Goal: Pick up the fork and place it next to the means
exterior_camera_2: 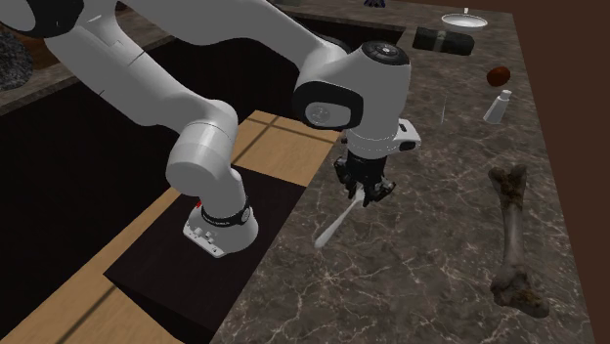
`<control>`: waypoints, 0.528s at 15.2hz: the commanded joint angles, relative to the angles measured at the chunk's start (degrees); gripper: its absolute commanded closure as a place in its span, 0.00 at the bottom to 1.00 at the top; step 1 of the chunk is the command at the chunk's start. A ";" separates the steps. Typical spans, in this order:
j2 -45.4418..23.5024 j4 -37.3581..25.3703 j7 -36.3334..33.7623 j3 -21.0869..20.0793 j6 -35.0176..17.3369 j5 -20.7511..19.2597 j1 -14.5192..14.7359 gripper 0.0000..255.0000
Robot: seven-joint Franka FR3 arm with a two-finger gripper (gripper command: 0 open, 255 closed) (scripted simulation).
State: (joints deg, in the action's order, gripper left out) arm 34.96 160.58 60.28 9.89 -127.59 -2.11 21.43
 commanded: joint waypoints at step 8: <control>3.54 -4.21 -0.53 -0.70 7.76 0.09 -0.09 1.00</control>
State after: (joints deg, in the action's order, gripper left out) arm 38.34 156.76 59.72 9.19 -120.41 -2.01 21.37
